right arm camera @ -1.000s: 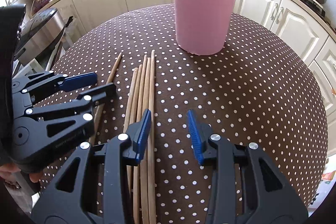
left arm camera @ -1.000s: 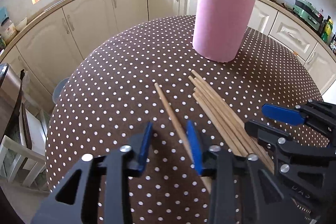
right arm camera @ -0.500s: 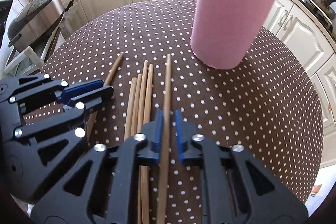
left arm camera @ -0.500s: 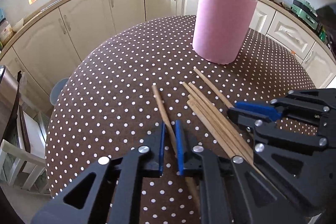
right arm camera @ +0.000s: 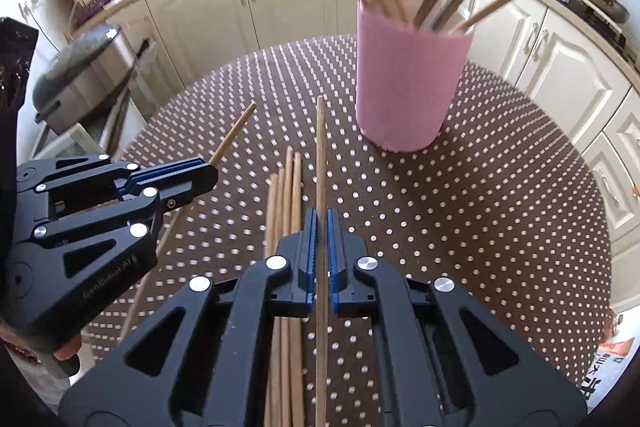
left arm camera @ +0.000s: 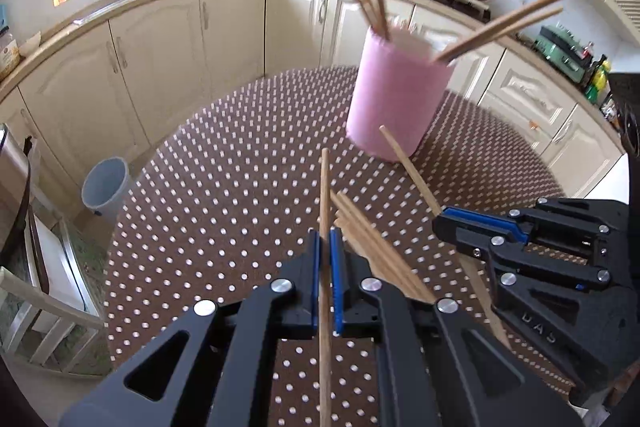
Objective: Organize utensils
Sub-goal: 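Close the left tool on a chopstick while the right tool grasps another, then raise both chopsticks over the pink cup and release them inside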
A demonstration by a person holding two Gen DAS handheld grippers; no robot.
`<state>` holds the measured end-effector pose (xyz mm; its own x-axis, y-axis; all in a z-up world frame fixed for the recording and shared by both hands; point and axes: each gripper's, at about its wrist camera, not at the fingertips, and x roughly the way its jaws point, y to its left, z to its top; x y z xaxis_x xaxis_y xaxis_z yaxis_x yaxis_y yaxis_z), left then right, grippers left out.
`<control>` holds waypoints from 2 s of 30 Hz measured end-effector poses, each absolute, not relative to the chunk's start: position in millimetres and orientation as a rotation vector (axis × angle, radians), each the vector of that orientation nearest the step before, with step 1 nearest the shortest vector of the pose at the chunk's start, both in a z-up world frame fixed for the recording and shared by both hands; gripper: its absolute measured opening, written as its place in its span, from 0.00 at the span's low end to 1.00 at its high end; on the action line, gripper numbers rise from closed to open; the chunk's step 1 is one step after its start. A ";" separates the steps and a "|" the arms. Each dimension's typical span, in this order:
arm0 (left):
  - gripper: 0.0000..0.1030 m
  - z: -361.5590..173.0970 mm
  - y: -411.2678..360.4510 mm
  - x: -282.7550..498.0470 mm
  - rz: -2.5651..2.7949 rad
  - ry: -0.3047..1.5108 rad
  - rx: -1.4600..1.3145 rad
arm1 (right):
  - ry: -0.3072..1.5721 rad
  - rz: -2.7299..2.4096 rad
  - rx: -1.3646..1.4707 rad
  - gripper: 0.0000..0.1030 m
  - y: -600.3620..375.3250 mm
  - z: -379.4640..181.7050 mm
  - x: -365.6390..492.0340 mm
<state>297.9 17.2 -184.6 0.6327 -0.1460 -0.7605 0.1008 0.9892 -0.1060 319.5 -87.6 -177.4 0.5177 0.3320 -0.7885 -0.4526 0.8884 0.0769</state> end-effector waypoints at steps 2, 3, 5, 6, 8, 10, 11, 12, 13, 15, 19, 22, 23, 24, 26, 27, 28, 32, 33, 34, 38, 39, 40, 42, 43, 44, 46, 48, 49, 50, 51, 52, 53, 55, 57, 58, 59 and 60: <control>0.06 -170.0 16.9 289.5 -0.154 0.842 -0.059 | 0.880 0.476 -0.137 0.05 -93.1 -166.0 311.0; 0.06 -163.3 17.0 285.5 -0.160 0.825 -0.063 | 0.864 0.477 -0.135 0.05 -94.7 -160.3 306.7; 0.06 -150.5 15.8 277.3 -0.169 0.792 -0.061 | 0.825 0.475 -0.126 0.05 -99.7 -147.7 297.5; 0.06 -145.3 16.5 273.4 -0.173 0.778 -0.060 | 0.814 0.477 -0.124 0.06 -103.0 -141.8 295.1; 0.06 -132.6 14.9 263.3 -0.183 0.742 -0.061 | 0.775 0.474 -0.118 0.06 -108.3 -129.7 285.8; 0.06 -123.0 13.3 256.4 -0.193 0.715 -0.064 | 0.747 0.475 -0.109 0.06 -111.5 -119.7 277.5; 0.06 -117.2 12.2 251.6 -0.197 0.696 -0.064 | 0.735 0.476 -0.102 0.06 -114.5 -115.1 275.2; 0.06 -113.3 11.6 249.0 -0.197 0.685 -0.063 | 0.718 0.474 -0.101 0.06 -114.6 -110.2 271.1; 0.06 -109.0 10.3 245.2 -0.197 0.670 -0.060 | 0.704 0.472 -0.101 0.06 -115.0 -106.0 267.8; 0.06 -100.9 6.9 238.6 -0.201 0.645 -0.053 | 0.678 0.467 -0.096 0.06 -118.2 -98.4 261.3; 0.06 -84.8 3.4 227.9 -0.212 0.594 -0.051 | 0.634 0.457 -0.078 0.06 -126.0 -87.6 250.4; 0.06 -77.1 0.3 218.1 -0.212 0.561 -0.040 | 0.608 0.448 -0.067 0.06 -128.1 -82.3 242.3; 0.06 -75.5 -0.6 216.1 -0.211 0.555 -0.038 | 0.601 0.443 -0.067 0.06 -129.6 -81.7 241.2; 0.06 -73.1 -1.6 213.5 -0.213 0.545 -0.036 | 0.595 0.439 -0.065 0.06 -131.1 -81.0 239.3; 0.06 -70.2 -2.8 209.5 -0.208 0.527 -0.029 | 0.586 0.431 -0.056 0.06 -133.8 -80.6 237.4; 0.06 -69.0 -3.9 208.2 -0.205 0.521 -0.025 | 0.582 0.428 -0.049 0.06 -135.8 -80.8 236.3; 0.06 -68.0 -5.0 206.7 -0.203 0.515 -0.023 | 0.575 0.425 -0.044 0.06 -137.8 -81.1 235.1; 0.06 -61.9 -7.5 201.7 -0.209 0.497 -0.022 | 0.549 0.408 -0.033 0.06 -144.6 -79.2 232.2; 0.06 -60.8 -7.5 201.5 -0.210 0.493 -0.024 | 0.539 0.403 -0.025 0.06 -147.0 -78.1 231.3; 0.06 -59.0 -7.6 201.3 -0.213 0.489 -0.026 | 0.529 0.396 -0.016 0.06 -149.4 -76.7 230.3; 0.06 -54.7 -8.1 200.9 -0.219 0.478 -0.028 | 0.504 0.381 0.003 0.06 -158.6 -73.4 230.5; 0.06 -54.0 -8.6 200.8 -0.218 0.476 -0.027 | 0.501 0.379 0.010 0.06 -160.8 -73.0 230.9; 0.06 -53.7 -9.4 201.3 -0.218 0.475 -0.026 | 0.494 0.373 0.015 0.06 -163.0 -72.4 230.8; 0.06 -52.3 -8.7 203.7 -0.223 0.472 -0.026 | 0.489 0.373 0.027 0.06 -168.1 -71.1 232.1; 0.06 -51.4 -9.2 204.8 -0.230 0.473 -0.026 | 0.484 0.372 0.034 0.06 -170.7 -71.0 232.6; 0.06 -50.3 -10.2 206.2 -0.237 0.474 -0.024 | 0.475 0.367 0.039 0.06 -173.4 -69.8 232.5; 0.06 -44.6 -9.5 212.3 -0.245 0.470 -0.030 | 0.459 0.357 0.047 0.06 -179.9 -67.0 234.0; 0.06 -37.3 -7.9 217.9 -0.242 0.455 -0.034 | 0.441 0.340 0.062 0.05 -188.0 -62.9 236.2; 0.06 -32.7 -7.4 221.1 -0.240 0.444 -0.035 | 0.431 0.331 0.074 0.05 -192.7 -60.7 237.8; 0.06 -27.8 -6.9 224.6 -0.241 0.432 -0.037 | 0.420 0.322 0.084 0.05 -197.6 -58.3 239.7; 0.06 -23.8 -7.4 227.6 -0.242 0.425 -0.039 | 0.412 0.314 0.090 0.05 -201.3 -57.2 240.4; 0.06 -18.8 -7.2 232.0 -0.242 0.412 -0.043 | 0.398 0.301 0.100 0.06 -206.8 -54.8 242.7; 0.06 -14.1 -7.6 236.5 -0.240 0.399 -0.045 | 0.390 0.295 0.107 0.05 -209.9 -53.2 244.0; 0.06 -6.8 -8.7 244.4 -0.236 0.383 -0.047 | 0.369 0.279 0.124 0.05 -217.1 -50.2 248.7; 0.06 0.3 -10.2 255.1 -0.233 0.366 -0.050 | 0.352 0.263 0.138 0.05 -222.6 -46.9 255.7; 0.06 4.2 -11.1 260.9 -0.230 0.358 -0.053 | 0.341 0.257 0.148 0.05 -225.7 -45.2 260.4; 0.06 7.0 -12.5 264.9 -0.228 0.352 -0.055 | 0.333 0.251 0.152 0.05 -228.0 -43.6 264.1; 0.06 10.8 -14.0 271.4 -0.224 0.340 -0.057 | 0.321 0.243 0.159 0.05 -230.5 -41.5 269.1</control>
